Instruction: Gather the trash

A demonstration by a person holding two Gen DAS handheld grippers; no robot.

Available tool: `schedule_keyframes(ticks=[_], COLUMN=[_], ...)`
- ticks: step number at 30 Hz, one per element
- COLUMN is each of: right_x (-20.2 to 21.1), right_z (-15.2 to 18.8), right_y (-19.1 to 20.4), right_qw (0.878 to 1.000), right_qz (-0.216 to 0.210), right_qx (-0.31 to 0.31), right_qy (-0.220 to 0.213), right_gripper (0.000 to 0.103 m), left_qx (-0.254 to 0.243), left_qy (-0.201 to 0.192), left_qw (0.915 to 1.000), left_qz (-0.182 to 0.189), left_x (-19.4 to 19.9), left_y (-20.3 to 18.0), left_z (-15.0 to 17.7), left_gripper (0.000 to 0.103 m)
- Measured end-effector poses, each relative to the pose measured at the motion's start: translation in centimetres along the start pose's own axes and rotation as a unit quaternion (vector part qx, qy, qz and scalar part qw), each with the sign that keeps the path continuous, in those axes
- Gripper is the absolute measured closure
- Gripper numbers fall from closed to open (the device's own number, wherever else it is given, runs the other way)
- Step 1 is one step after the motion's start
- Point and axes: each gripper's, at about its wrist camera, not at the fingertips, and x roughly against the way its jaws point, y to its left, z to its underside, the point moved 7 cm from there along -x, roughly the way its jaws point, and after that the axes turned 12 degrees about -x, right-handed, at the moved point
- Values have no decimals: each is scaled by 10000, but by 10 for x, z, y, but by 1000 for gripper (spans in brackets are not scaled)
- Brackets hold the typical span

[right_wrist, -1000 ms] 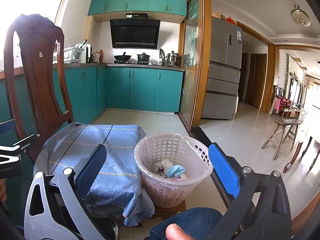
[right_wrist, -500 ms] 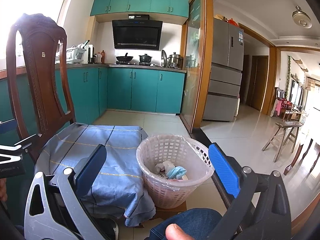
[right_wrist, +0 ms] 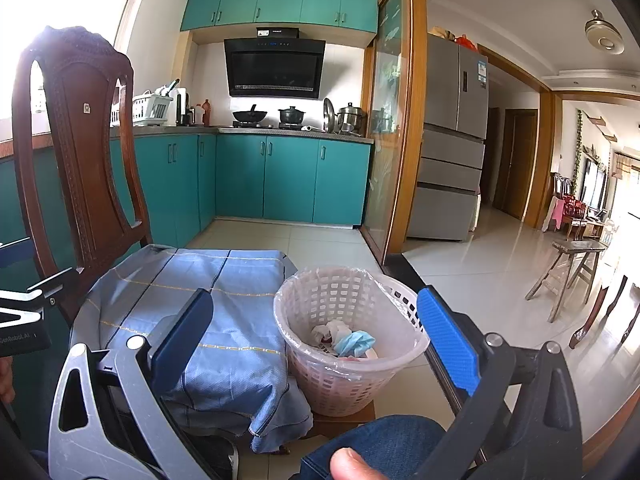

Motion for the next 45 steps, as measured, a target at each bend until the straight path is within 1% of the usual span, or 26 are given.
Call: schedule_keyframes(ticks=[23,30,45], right_x=[-2,-6,-13], right_z=[1,4,4], right_y=[1,3,5], right_qw=[10000,10000,9998], right_qz=[-20,-56,-81], right_qx=[-8,18,66], right_qy=[28,77,171], right_gripper=[4,4,4], left_qx=[6,71,42], left_qy=[-4,49,134], left_qw=[10000,10000,9999], left_qz=[-7,-30,36], left_x=[2,-3,-11], left_y=[-1,3,-1], left_z=[-1,1,2], left_gripper=[3,3,3])
